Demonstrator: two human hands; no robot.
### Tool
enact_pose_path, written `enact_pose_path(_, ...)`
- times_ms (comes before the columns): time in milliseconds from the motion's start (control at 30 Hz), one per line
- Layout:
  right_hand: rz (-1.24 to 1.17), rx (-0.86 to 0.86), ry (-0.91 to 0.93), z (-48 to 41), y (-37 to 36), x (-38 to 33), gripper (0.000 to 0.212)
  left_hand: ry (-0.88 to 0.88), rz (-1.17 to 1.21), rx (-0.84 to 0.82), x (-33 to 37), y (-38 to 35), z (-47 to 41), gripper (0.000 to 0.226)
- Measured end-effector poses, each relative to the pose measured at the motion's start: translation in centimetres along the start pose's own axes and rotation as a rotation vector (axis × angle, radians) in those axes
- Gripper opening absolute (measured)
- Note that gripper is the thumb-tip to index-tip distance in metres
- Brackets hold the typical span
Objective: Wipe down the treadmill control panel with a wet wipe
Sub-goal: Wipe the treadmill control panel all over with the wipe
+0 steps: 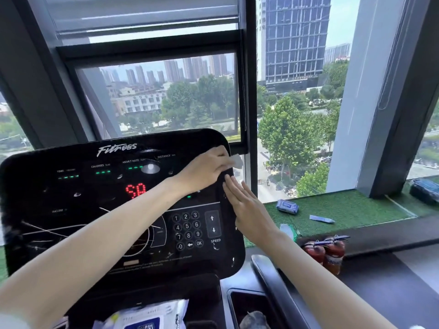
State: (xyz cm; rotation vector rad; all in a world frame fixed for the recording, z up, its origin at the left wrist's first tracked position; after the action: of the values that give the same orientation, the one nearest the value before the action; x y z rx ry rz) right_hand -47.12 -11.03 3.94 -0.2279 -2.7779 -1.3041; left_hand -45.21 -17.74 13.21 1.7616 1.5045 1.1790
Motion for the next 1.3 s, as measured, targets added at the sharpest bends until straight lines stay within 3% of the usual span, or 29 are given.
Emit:
enact_pose_path(33,-0.001,0.001,0.001,0.0,0.0,0.1,0.083,0.029,0.024,0.012,-0.6,0.5,-0.4,0.020)
enact_pose_path(167,-0.018,0.003,0.006,-0.2,0.0,0.2,0.083,0.127,0.067,0.338,-1.8,4.3,-1.0,0.023)
enact_pose_path(333,-0.004,0.010,-0.027,1.3,0.1,0.6,0.083,0.031,-0.022,-0.035,0.3,-0.4,0.5,0.023)
enact_pose_path(500,0.031,0.020,-0.035,4.6,0.0,-0.6,0.078,0.116,0.012,0.221,-0.9,2.0,0.3,0.021)
enact_pose_path(633,0.043,-0.019,-0.012,5.1,-0.4,-1.1,0.078,-0.012,0.009,-0.152,1.4,-4.2,3.3,0.020)
enact_pose_path(700,0.057,-0.033,-0.012,5.1,-0.5,-1.1,0.078,0.015,0.000,-0.103,0.9,-3.1,2.7,0.021)
enact_pose_path(767,0.056,-0.048,-0.018,5.2,-0.7,-1.1,0.079,0.076,0.033,0.142,0.1,-0.1,1.9,0.022)
enact_pose_path(833,0.050,-0.055,-0.027,5.3,-1.0,-1.1,0.080,0.091,0.044,0.234,0.0,0.3,2.5,0.022)
enact_pose_path(967,0.041,-0.069,-0.034,5.4,-1.4,-1.1,0.081,-0.019,-0.003,-0.153,2.1,-4.8,4.5,0.019)
enact_pose_path(1000,0.038,-0.069,-0.033,5.5,-1.4,-1.1,0.082,0.006,0.005,-0.142,1.7,-4.2,4.0,0.019)
enact_pose_path(1133,0.025,-0.078,-0.018,5.6,-1.5,-1.0,0.086,0.109,0.045,0.224,-0.2,-0.1,2.8,0.023)
enact_pose_path(1300,0.013,-0.094,-0.013,5.6,-1.7,-0.9,0.085,0.037,0.038,-0.093,1.7,-5.1,5.2,0.017)
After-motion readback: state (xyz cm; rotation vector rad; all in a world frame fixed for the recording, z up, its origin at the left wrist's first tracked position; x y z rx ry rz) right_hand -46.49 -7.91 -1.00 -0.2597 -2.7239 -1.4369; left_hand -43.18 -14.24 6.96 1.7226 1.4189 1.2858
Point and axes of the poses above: each hand's wrist, its own z-axis away from the middle knuckle, its own y-axis out of the back of the hand, x = y × z, the point moved 9 cm from there along -z, towards the middle knuckle, and after that the axes turned 13 degrees about z, right-handed, at the moved point
